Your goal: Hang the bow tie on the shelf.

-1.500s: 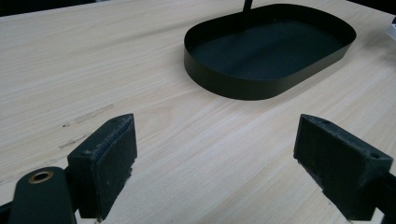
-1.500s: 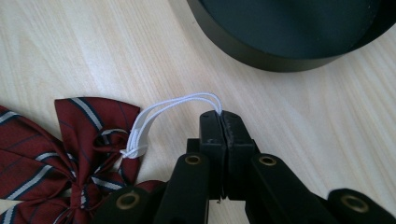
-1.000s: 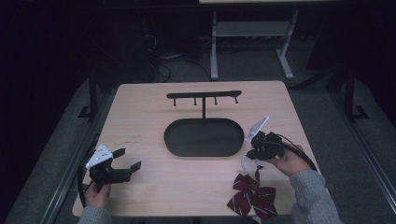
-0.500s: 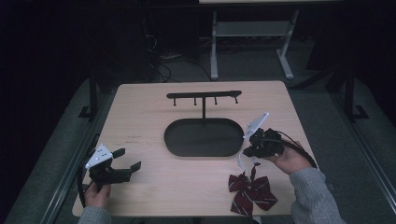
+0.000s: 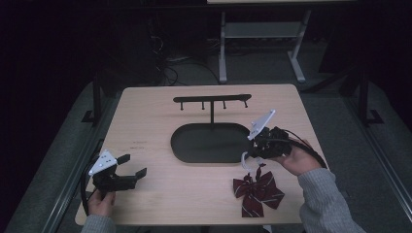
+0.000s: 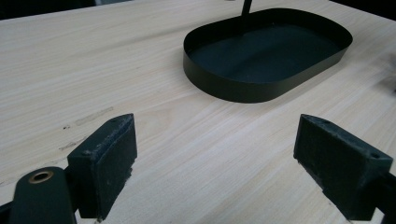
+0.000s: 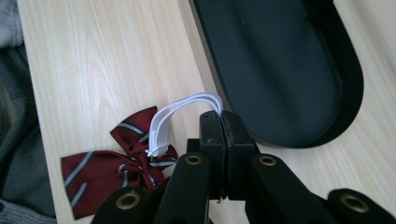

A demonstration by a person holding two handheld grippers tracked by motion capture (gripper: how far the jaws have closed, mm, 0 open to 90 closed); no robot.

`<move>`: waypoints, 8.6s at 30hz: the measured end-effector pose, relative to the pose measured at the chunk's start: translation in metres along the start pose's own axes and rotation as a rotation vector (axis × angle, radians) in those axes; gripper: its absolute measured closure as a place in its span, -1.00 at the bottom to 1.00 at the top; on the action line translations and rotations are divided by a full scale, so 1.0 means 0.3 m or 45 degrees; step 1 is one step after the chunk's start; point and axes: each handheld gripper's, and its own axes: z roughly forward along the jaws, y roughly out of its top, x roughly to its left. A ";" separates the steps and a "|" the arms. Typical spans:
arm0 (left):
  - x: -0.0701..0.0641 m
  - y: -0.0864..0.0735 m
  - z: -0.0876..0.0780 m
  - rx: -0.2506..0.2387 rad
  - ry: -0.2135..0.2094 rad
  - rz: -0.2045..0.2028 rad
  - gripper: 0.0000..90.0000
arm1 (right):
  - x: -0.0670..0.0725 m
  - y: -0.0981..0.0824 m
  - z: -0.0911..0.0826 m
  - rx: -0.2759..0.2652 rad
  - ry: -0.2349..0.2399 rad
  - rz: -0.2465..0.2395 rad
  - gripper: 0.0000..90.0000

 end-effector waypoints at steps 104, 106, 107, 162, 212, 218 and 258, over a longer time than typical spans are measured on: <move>0.001 0.004 -0.009 -0.007 0.005 0.016 -0.71 | -0.149 0.342 -0.088 0.020 -0.005 -0.098 0.95; 0.002 0.004 -0.010 -0.009 0.007 0.015 -0.71 | -0.153 0.351 -0.088 0.028 -0.010 -0.108 0.95; 0.002 0.004 -0.012 -0.014 0.009 0.005 -0.71 | -0.155 0.355 -0.088 0.027 -0.012 -0.108 0.95; 0.008 0.003 -0.012 -0.022 0.000 -0.005 -0.71 | -0.346 0.471 -0.056 0.107 -0.035 0.003 0.95; 0.008 0.004 -0.015 -0.039 -0.001 -0.014 -0.71 | -0.395 0.397 -0.019 0.139 -0.045 0.106 0.84; 0.009 0.004 -0.019 -0.035 0.002 -0.011 -0.71 | -0.383 0.389 -0.028 0.127 -0.044 0.099 0.83; 0.008 0.003 -0.024 -0.029 0.006 -0.012 -0.71 | -0.274 0.224 -0.114 0.030 0.010 0.128 0.38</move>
